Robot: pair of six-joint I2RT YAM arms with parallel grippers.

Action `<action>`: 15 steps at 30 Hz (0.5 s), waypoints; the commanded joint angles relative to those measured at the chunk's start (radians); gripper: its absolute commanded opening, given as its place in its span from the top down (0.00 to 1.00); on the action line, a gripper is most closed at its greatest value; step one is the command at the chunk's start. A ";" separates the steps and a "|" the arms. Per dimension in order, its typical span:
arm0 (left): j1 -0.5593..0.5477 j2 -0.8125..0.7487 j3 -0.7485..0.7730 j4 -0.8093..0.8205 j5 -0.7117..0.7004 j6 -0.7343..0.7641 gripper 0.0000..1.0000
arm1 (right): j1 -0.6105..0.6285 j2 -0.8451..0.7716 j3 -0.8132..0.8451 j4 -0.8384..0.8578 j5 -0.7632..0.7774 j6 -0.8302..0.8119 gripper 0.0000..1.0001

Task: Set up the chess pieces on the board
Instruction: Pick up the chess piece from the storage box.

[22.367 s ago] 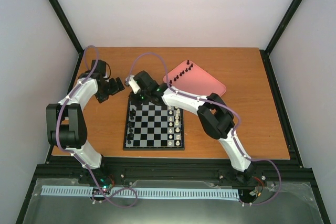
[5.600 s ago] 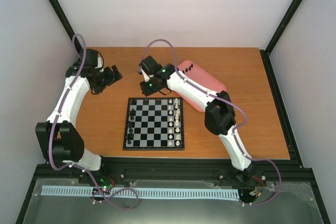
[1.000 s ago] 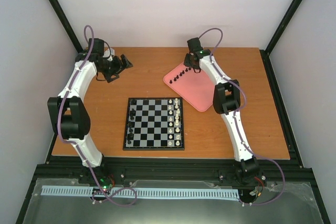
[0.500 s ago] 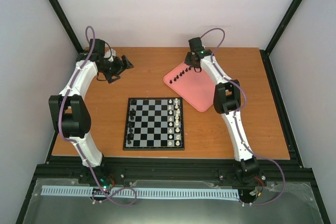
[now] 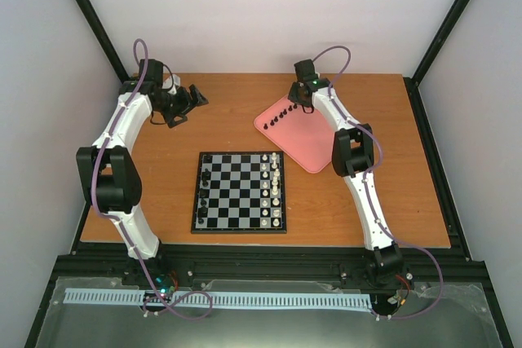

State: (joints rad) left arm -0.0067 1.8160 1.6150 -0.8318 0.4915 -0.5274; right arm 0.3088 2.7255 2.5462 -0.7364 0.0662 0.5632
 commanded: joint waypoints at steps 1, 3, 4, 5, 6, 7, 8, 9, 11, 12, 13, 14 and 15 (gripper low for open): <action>-0.001 0.016 0.046 -0.010 0.017 0.021 0.00 | -0.014 0.030 0.033 0.009 0.011 0.014 0.72; -0.001 0.016 0.045 -0.012 0.017 0.023 0.00 | -0.014 0.029 0.033 0.017 0.011 0.016 0.77; -0.001 0.016 0.044 -0.012 0.016 0.023 0.00 | -0.014 0.027 0.032 0.020 0.011 0.017 0.80; -0.001 0.016 0.043 -0.012 0.017 0.024 0.00 | -0.015 0.027 0.032 0.021 0.011 0.017 0.82; -0.001 0.016 0.042 -0.012 0.018 0.024 0.00 | -0.014 0.026 0.032 0.021 0.009 0.017 0.83; -0.002 0.014 0.042 -0.012 0.018 0.024 0.00 | -0.015 0.027 0.033 0.022 0.007 0.017 0.84; -0.001 0.014 0.042 -0.012 0.018 0.024 0.00 | -0.014 0.027 0.033 0.021 0.004 0.015 0.86; -0.001 0.013 0.042 -0.013 0.017 0.024 0.00 | -0.014 0.029 0.032 0.020 -0.002 0.015 0.89; -0.001 0.012 0.042 -0.014 0.016 0.024 0.00 | -0.014 0.029 0.033 0.020 -0.011 0.012 0.94; -0.001 0.011 0.042 -0.014 0.016 0.024 0.00 | -0.014 0.027 0.033 0.020 -0.012 0.009 0.96; 0.000 0.010 0.040 -0.015 0.015 0.024 0.00 | -0.014 0.025 0.033 0.021 -0.013 0.006 0.97; 0.000 0.009 0.039 -0.016 0.015 0.024 0.00 | -0.014 0.022 0.032 0.023 -0.014 0.001 0.97; 0.000 0.008 0.037 -0.015 0.014 0.023 0.00 | -0.014 0.017 0.032 0.026 -0.012 -0.004 0.97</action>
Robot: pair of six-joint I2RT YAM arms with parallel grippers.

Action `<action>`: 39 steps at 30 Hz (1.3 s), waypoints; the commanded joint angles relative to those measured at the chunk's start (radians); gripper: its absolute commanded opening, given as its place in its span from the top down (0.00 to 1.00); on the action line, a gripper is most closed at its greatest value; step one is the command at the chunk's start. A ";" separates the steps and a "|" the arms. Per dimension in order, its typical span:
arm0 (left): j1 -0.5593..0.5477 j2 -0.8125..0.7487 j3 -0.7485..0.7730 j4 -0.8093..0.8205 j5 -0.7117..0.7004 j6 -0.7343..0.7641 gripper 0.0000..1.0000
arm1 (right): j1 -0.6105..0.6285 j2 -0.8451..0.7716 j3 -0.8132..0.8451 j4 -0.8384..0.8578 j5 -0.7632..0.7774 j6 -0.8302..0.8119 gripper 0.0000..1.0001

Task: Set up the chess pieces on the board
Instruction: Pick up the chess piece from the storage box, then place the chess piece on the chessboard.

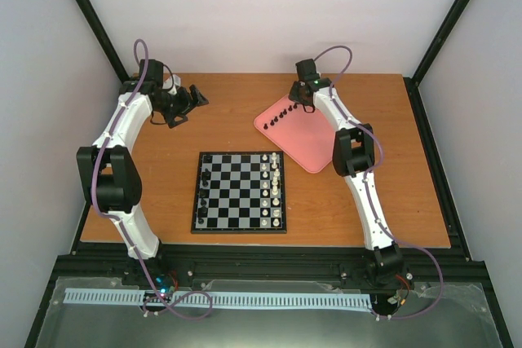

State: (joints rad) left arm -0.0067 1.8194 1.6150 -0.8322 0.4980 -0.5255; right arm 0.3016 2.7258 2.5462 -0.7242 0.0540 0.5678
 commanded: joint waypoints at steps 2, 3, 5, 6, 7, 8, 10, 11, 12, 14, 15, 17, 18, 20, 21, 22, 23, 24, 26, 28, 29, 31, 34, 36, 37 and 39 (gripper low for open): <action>-0.001 0.004 0.034 -0.015 0.007 0.019 0.00 | -0.007 0.003 0.033 0.020 0.001 -0.024 0.97; -0.001 0.004 0.034 -0.015 0.006 0.019 0.00 | -0.007 -0.005 0.033 0.021 0.001 -0.030 0.97; -0.001 0.005 0.034 -0.016 0.006 0.018 0.00 | -0.007 -0.027 0.028 0.019 0.002 -0.042 0.97; -0.001 0.005 0.035 -0.015 0.006 0.016 0.00 | -0.007 -0.041 0.022 0.017 0.001 -0.051 0.97; 0.000 0.005 0.037 -0.015 0.007 0.016 0.00 | -0.007 -0.057 0.013 0.016 0.001 -0.058 0.97; -0.001 0.006 0.038 -0.015 0.005 0.017 0.00 | -0.007 -0.074 0.002 0.014 0.003 -0.067 0.97; -0.001 0.006 0.043 -0.014 0.002 0.018 0.00 | -0.007 -0.119 -0.033 0.024 0.008 -0.092 0.97; -0.001 0.007 0.045 -0.013 0.002 0.017 0.00 | -0.008 -0.141 -0.051 0.030 0.011 -0.104 0.97; -0.001 0.008 0.045 -0.012 0.002 0.016 0.00 | -0.007 -0.162 -0.068 0.036 0.012 -0.117 0.97; -0.001 0.010 0.043 -0.010 -0.002 0.015 0.00 | -0.006 -0.194 -0.083 0.040 0.006 -0.148 0.97; -0.001 0.011 0.040 -0.009 -0.003 0.013 0.00 | -0.005 -0.206 -0.085 0.040 0.000 -0.162 0.97; 0.000 0.013 0.034 -0.008 -0.012 0.011 0.00 | 0.001 -0.232 -0.084 0.032 -0.002 -0.193 0.97; -0.001 0.014 0.031 -0.006 -0.016 0.010 0.00 | 0.006 -0.243 -0.085 0.030 -0.003 -0.213 0.97; 0.000 0.015 0.024 -0.003 -0.025 0.007 0.00 | 0.021 -0.266 -0.084 0.023 0.005 -0.254 0.97; -0.001 0.016 0.023 -0.003 -0.031 0.005 0.00 | 0.031 -0.274 -0.081 0.012 0.003 -0.275 0.97; -0.001 0.018 0.023 -0.006 -0.041 0.003 0.00 | 0.041 -0.286 -0.077 -0.004 -0.002 -0.287 0.97; -0.001 0.019 0.022 -0.011 -0.053 -0.001 0.00 | 0.053 -0.299 -0.080 -0.020 -0.013 -0.297 0.97; -0.001 0.019 0.020 -0.015 -0.067 -0.007 0.00 | 0.068 -0.314 -0.091 -0.033 -0.027 -0.303 0.97; 0.000 0.015 0.005 -0.015 -0.090 -0.016 0.00 | 0.097 -0.370 -0.168 -0.032 -0.056 -0.300 0.97; 0.004 0.005 -0.021 -0.007 -0.115 -0.032 0.00 | 0.141 -0.423 -0.242 -0.034 -0.060 -0.304 0.97; 0.006 -0.002 -0.037 -0.001 -0.123 -0.039 0.00 | 0.166 -0.442 -0.266 -0.041 -0.060 -0.309 0.97; 0.007 -0.015 -0.062 0.012 -0.137 -0.049 0.00 | 0.232 -0.473 -0.310 -0.049 -0.068 -0.311 0.97; 0.009 -0.029 -0.080 0.017 -0.159 -0.048 0.00 | 0.315 -0.508 -0.354 -0.052 -0.078 -0.293 0.97; 0.009 -0.040 -0.095 0.020 -0.170 -0.050 0.00 | 0.368 -0.520 -0.370 -0.060 -0.071 -0.287 0.97; 0.010 -0.044 -0.102 0.022 -0.176 -0.050 0.00 | 0.393 -0.525 -0.388 -0.063 -0.073 -0.279 0.97; 0.011 -0.048 -0.117 0.023 -0.187 -0.053 0.00 | 0.431 -0.537 -0.417 -0.063 -0.089 -0.263 0.97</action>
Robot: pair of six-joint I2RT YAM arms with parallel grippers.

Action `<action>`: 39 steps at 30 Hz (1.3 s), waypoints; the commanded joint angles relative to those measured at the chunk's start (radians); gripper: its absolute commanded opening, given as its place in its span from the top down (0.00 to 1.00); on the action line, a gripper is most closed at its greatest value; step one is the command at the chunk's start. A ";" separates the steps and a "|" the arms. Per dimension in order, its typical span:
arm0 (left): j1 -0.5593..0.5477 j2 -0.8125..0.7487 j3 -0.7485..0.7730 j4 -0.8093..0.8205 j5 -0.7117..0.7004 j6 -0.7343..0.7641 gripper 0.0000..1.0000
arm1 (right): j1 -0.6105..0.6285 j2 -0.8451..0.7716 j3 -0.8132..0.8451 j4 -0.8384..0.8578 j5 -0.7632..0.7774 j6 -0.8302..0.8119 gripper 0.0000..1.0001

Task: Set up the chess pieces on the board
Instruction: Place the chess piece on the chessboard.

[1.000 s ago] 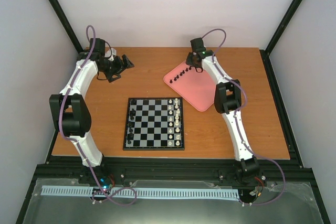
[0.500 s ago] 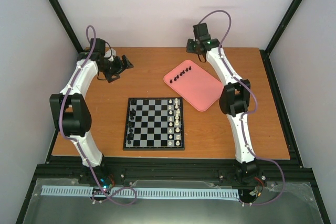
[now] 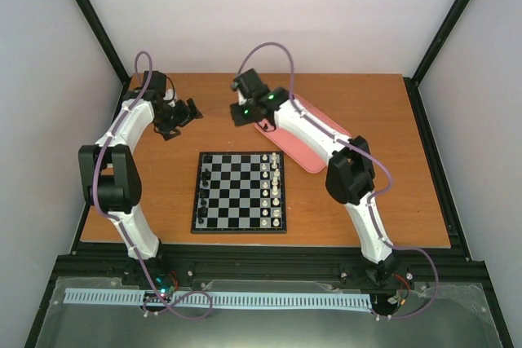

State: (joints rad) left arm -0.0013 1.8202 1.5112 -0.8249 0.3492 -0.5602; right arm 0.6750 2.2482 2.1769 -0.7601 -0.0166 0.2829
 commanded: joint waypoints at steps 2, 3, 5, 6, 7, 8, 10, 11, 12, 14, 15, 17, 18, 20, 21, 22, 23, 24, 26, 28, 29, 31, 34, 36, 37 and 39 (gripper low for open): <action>0.011 -0.053 -0.035 0.024 -0.040 -0.028 0.00 | 0.090 -0.078 -0.095 -0.011 -0.028 0.038 0.97; 0.014 -0.059 -0.053 0.034 -0.044 -0.034 0.00 | 0.105 -0.086 -0.116 -0.002 -0.030 0.042 0.97; 0.022 -0.070 -0.089 0.050 -0.049 -0.043 0.00 | 0.130 -0.089 -0.144 0.007 -0.038 0.051 0.97; 0.027 -0.074 -0.103 0.053 -0.046 -0.045 0.00 | 0.141 -0.085 -0.147 0.006 -0.040 0.053 0.97; 0.033 -0.080 -0.115 0.055 -0.040 -0.046 0.00 | 0.152 -0.079 -0.145 0.005 -0.041 0.055 0.97; 0.039 -0.085 -0.125 0.054 -0.039 -0.045 0.00 | 0.161 -0.071 -0.140 0.004 -0.040 0.053 0.97; 0.050 -0.102 -0.142 0.055 -0.042 -0.038 0.00 | 0.176 -0.053 -0.127 0.004 -0.035 0.050 0.97; 0.054 -0.112 -0.149 0.054 -0.046 -0.034 0.00 | 0.182 -0.039 -0.119 -0.001 -0.034 0.049 0.97; 0.059 -0.120 -0.152 0.049 -0.051 -0.030 0.00 | 0.185 -0.025 -0.109 -0.008 -0.039 0.050 0.97; 0.067 -0.133 -0.155 0.038 -0.056 -0.023 0.00 | 0.190 -0.001 -0.100 -0.020 -0.050 0.051 0.97; 0.071 -0.138 -0.157 0.035 -0.056 -0.018 0.00 | 0.192 0.011 -0.094 -0.026 -0.053 0.050 0.97; 0.076 -0.148 -0.161 0.027 -0.066 -0.008 0.00 | 0.202 0.032 -0.082 -0.031 -0.047 0.043 0.97; 0.078 -0.155 -0.162 0.023 -0.074 -0.003 0.00 | 0.208 0.042 -0.075 -0.032 -0.040 0.038 0.97; 0.080 -0.165 -0.164 0.015 -0.086 0.005 0.00 | 0.221 0.065 -0.057 -0.040 -0.033 0.030 0.97; 0.084 -0.168 -0.166 0.015 -0.085 0.008 0.00 | 0.227 0.082 -0.046 -0.043 -0.034 0.028 0.97; 0.087 -0.172 -0.170 0.015 -0.080 0.009 0.00 | 0.231 0.093 -0.040 -0.042 -0.035 0.026 0.97; 0.088 -0.176 -0.171 0.017 -0.076 0.009 0.00 | 0.235 0.098 -0.043 -0.030 -0.035 0.025 0.97; 0.089 -0.178 -0.175 0.019 -0.073 0.011 0.00 | 0.238 0.102 -0.046 -0.020 -0.032 0.022 0.97; 0.089 -0.186 -0.176 0.019 -0.068 0.013 0.00 | 0.241 0.115 -0.048 -0.006 -0.021 0.021 0.97; 0.089 -0.192 -0.178 0.019 -0.065 0.018 0.00 | 0.241 0.128 -0.049 0.002 -0.017 0.023 0.97; 0.089 -0.196 -0.179 0.019 -0.064 0.020 0.00 | 0.241 0.134 -0.047 0.004 -0.017 0.024 0.97; 0.088 -0.204 -0.182 0.016 -0.066 0.026 0.00 | 0.242 0.140 -0.050 0.016 -0.017 0.026 0.97; 0.089 -0.213 -0.189 0.017 -0.065 0.028 0.00 | 0.248 0.139 -0.060 0.044 0.007 0.024 0.97; 0.089 -0.215 -0.193 0.020 -0.057 0.026 0.00 | 0.250 0.139 -0.074 0.069 0.025 0.023 0.97; 0.088 -0.215 -0.193 0.020 -0.055 0.026 0.00 | 0.250 0.139 -0.083 0.082 0.032 0.021 0.97; 0.089 -0.214 -0.193 0.021 -0.055 0.027 0.00 | 0.250 0.143 -0.104 0.112 0.042 0.019 0.97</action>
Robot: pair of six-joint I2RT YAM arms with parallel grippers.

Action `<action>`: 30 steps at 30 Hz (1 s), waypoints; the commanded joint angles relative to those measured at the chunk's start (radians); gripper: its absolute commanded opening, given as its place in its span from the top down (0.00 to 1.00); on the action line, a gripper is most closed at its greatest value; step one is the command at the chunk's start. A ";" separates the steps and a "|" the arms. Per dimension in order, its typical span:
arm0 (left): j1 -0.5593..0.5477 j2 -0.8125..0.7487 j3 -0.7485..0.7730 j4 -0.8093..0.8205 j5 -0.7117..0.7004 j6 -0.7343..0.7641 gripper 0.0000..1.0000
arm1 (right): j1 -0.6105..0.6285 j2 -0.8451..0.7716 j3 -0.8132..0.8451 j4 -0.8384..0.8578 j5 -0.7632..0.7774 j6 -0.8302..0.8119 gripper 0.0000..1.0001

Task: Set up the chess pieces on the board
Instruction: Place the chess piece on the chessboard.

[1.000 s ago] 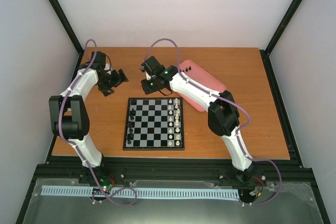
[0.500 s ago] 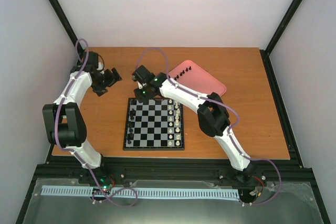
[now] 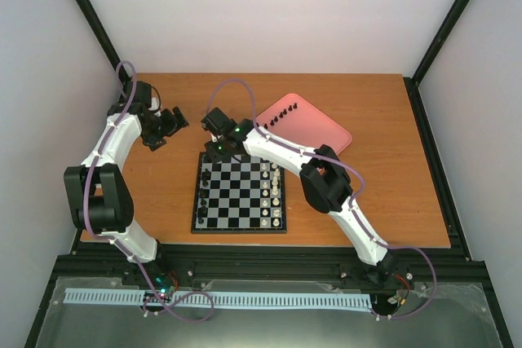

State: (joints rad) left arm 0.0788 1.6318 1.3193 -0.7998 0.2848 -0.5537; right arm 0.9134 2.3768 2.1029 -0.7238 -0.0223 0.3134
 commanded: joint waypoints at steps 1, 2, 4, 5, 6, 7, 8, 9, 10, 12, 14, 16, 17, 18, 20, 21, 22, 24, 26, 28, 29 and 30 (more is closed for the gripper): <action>0.009 -0.024 0.001 -0.006 0.011 0.021 0.00 | 0.012 0.021 -0.032 0.083 0.048 -0.012 0.97; 0.009 -0.025 0.001 -0.006 0.011 0.023 0.00 | 0.011 0.027 -0.026 0.085 0.046 -0.014 0.97; 0.009 -0.023 0.000 -0.007 0.014 0.024 0.00 | 0.012 0.043 -0.011 0.079 0.052 -0.009 0.97; 0.009 -0.023 -0.001 -0.007 0.015 0.024 0.00 | 0.012 0.048 -0.004 0.077 0.055 -0.008 0.97; 0.009 -0.024 -0.001 -0.006 0.016 0.024 0.00 | 0.012 0.052 0.004 0.076 0.053 -0.006 0.97; 0.009 -0.024 -0.002 -0.006 0.018 0.024 0.00 | 0.012 0.054 0.008 0.076 0.051 -0.006 0.97; 0.009 -0.023 -0.002 -0.006 0.018 0.024 0.00 | 0.012 0.056 0.008 0.076 0.050 -0.006 0.97; 0.009 -0.024 -0.002 -0.006 0.019 0.025 0.00 | 0.012 0.056 0.009 0.077 0.050 -0.004 0.97; 0.009 -0.023 -0.002 -0.006 0.021 0.024 0.00 | 0.012 0.059 0.009 0.079 0.051 -0.005 0.97; 0.009 -0.023 -0.001 -0.005 0.022 0.022 0.00 | 0.012 0.061 0.012 0.080 0.054 -0.008 0.97; 0.009 -0.021 0.001 -0.004 0.023 0.023 0.00 | 0.010 0.062 0.014 0.078 0.055 -0.008 0.97; 0.008 -0.021 0.001 -0.003 0.026 0.022 0.00 | 0.011 0.061 0.017 0.077 0.055 -0.008 0.97; 0.009 -0.021 0.000 -0.003 0.024 0.022 0.00 | 0.011 0.062 0.017 0.079 0.055 -0.009 0.97; 0.009 -0.020 -0.001 -0.003 0.025 0.023 0.00 | 0.012 0.062 0.020 0.079 0.055 -0.009 0.97; 0.009 -0.021 -0.003 -0.004 0.024 0.023 0.00 | 0.011 0.064 0.021 0.081 0.057 -0.010 0.97; 0.009 -0.022 -0.003 -0.003 0.025 0.023 0.00 | 0.010 0.067 0.020 0.085 0.057 -0.012 0.97; 0.009 -0.021 -0.002 -0.003 0.025 0.023 0.00 | 0.010 0.070 0.023 0.087 0.057 -0.012 0.97; 0.008 -0.021 -0.003 -0.003 0.024 0.024 0.00 | 0.009 0.083 0.038 0.084 0.050 -0.012 0.97; 0.008 -0.018 0.000 -0.006 0.025 0.028 0.00 | 0.010 0.090 0.051 0.081 0.039 -0.011 0.97; 0.008 -0.016 -0.001 -0.006 0.026 0.029 0.00 | 0.010 0.090 0.053 0.082 0.037 -0.008 0.97; 0.008 -0.015 -0.001 -0.006 0.027 0.029 0.00 | 0.010 0.090 0.052 0.082 0.039 -0.009 0.97; 0.009 -0.017 -0.002 -0.004 0.027 0.029 0.00 | 0.009 0.090 0.052 0.081 0.040 -0.011 0.97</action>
State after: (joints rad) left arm 0.0788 1.6314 1.3170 -0.8009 0.3012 -0.5472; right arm 0.9142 2.4428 2.1265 -0.6506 0.0109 0.3107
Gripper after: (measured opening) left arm 0.998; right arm 0.059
